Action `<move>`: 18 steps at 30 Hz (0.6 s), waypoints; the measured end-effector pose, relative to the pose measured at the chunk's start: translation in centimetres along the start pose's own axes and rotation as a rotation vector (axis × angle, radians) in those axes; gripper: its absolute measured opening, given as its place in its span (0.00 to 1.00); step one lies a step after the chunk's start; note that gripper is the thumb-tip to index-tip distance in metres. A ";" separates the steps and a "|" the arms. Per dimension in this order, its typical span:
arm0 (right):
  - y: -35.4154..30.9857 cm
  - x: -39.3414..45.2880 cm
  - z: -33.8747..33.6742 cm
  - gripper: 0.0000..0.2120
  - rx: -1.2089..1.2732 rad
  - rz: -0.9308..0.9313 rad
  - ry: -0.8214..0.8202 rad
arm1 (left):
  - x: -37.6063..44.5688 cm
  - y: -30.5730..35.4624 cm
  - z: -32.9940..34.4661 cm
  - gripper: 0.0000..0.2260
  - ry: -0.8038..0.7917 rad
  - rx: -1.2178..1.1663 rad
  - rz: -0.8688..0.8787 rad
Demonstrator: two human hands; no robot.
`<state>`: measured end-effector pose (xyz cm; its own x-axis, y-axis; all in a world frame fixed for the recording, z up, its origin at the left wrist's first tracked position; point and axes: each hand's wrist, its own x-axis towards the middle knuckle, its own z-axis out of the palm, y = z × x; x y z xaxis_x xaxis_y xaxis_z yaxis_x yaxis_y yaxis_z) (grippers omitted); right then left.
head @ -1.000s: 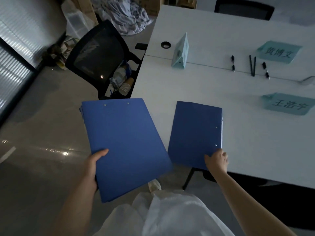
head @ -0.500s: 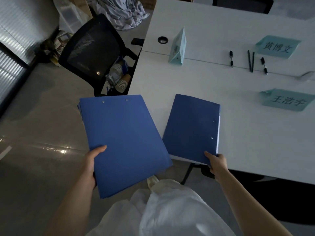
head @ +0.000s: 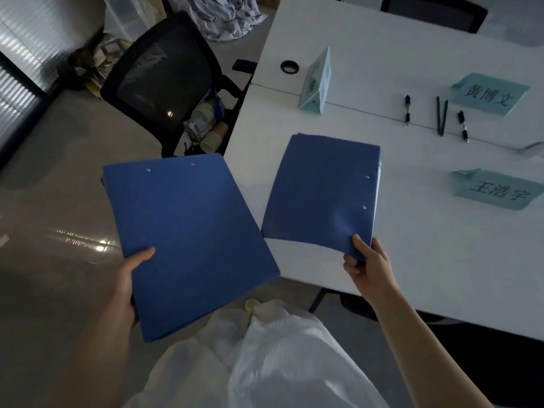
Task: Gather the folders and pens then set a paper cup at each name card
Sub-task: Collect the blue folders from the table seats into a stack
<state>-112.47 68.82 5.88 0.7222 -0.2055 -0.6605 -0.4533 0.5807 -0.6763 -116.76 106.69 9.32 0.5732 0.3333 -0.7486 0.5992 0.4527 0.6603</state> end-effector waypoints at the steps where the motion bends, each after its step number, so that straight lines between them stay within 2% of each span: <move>1: -0.3 0.3 0.5 0.13 -0.014 -0.014 -0.013 | 0.3 0.3 -0.5 0.05 0.007 -0.007 0.006; 5: -0.7 1.1 3.0 0.09 -0.005 0.020 -0.090 | 1.7 1.6 -2.1 0.06 0.001 -0.023 0.009; 8: 0.4 1.1 6.3 0.06 -0.091 0.045 -0.176 | 3.1 2.8 -3.6 0.08 0.000 -0.035 0.009; 12: 4.3 0.4 12.9 0.04 -0.245 0.070 -0.316 | 5.7 5.4 -6.6 0.09 -0.027 -0.050 -0.006; 18: 11.4 -1.0 22.4 0.04 -0.380 0.128 -0.393 | 10.3 11.1 -12.2 0.09 -0.068 -0.019 -0.027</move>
<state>-106.66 93.26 6.10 0.7564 0.1992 -0.6231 -0.6541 0.2419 -0.7167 -111.00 125.25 8.19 0.5944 0.2638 -0.7596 0.6046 0.4762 0.6385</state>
